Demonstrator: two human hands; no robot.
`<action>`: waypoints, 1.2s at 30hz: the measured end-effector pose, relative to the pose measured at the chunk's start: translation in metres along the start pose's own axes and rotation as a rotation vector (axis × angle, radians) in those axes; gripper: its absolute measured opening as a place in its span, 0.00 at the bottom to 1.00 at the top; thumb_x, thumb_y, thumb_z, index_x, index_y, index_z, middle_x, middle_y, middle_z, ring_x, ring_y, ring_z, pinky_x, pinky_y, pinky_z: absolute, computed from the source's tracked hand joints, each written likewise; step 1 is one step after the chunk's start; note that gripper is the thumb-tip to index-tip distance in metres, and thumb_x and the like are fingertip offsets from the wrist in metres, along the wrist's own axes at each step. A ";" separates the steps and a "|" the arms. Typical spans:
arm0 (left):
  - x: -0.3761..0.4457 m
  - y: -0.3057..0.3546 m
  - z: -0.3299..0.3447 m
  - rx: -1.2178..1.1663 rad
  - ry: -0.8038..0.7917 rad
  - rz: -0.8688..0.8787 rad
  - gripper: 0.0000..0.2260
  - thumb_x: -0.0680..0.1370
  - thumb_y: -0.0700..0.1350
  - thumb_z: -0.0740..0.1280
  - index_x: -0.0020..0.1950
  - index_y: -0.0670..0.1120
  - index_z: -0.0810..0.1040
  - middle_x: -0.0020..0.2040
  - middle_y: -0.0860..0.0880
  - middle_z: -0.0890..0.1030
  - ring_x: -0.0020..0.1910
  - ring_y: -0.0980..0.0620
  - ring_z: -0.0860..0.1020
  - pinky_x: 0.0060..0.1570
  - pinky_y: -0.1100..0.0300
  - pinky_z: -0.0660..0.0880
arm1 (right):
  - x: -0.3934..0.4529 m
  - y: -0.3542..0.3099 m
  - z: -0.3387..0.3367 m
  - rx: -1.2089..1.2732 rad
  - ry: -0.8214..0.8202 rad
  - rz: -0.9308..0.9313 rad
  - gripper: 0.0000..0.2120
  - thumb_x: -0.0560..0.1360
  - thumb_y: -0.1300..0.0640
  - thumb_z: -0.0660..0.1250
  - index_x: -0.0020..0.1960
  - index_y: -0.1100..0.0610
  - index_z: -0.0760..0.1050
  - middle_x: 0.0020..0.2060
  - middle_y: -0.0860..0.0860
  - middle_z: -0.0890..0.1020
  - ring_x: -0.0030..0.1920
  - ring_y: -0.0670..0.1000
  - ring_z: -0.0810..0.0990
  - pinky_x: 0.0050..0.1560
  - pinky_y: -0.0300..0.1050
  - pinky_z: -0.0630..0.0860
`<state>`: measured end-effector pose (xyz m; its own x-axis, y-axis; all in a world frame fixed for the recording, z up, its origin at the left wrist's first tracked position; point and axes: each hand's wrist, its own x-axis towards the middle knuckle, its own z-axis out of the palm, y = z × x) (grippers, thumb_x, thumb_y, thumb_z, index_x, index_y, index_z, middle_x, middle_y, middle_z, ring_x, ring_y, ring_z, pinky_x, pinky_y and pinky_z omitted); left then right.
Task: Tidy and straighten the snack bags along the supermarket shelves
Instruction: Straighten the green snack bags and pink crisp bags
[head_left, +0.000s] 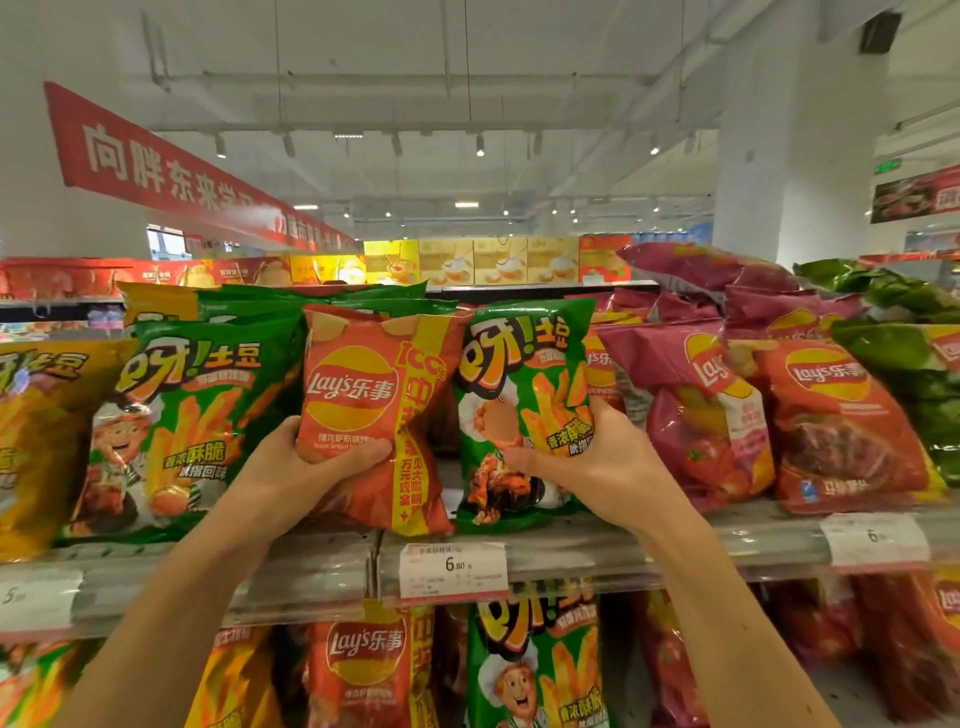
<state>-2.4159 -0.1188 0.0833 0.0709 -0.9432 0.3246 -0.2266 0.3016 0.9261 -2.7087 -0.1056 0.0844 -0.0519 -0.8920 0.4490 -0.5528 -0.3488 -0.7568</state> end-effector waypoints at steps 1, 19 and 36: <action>0.000 0.000 0.001 -0.006 0.007 0.004 0.41 0.53 0.66 0.81 0.63 0.55 0.75 0.51 0.55 0.85 0.47 0.55 0.84 0.44 0.59 0.78 | -0.003 -0.003 -0.002 -0.033 0.043 -0.004 0.36 0.53 0.23 0.73 0.54 0.42 0.76 0.46 0.40 0.85 0.50 0.45 0.83 0.57 0.55 0.80; 0.013 0.026 0.107 -0.001 -0.031 0.054 0.32 0.55 0.64 0.81 0.54 0.60 0.72 0.47 0.62 0.81 0.46 0.61 0.78 0.39 0.65 0.73 | -0.057 0.003 -0.086 0.292 0.141 -0.113 0.23 0.60 0.39 0.77 0.52 0.45 0.81 0.44 0.36 0.86 0.46 0.34 0.83 0.40 0.21 0.73; 0.009 0.039 0.108 0.237 -0.220 -0.066 0.43 0.55 0.73 0.72 0.63 0.52 0.68 0.48 0.59 0.76 0.46 0.60 0.76 0.38 0.64 0.73 | -0.067 0.007 -0.049 0.220 0.159 -0.019 0.32 0.58 0.32 0.77 0.59 0.41 0.77 0.50 0.34 0.85 0.50 0.35 0.82 0.52 0.41 0.76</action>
<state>-2.5291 -0.1302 0.1014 -0.1131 -0.9748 0.1924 -0.4502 0.2229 0.8647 -2.7499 -0.0343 0.0721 -0.1823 -0.8345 0.5200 -0.3619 -0.4348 -0.8246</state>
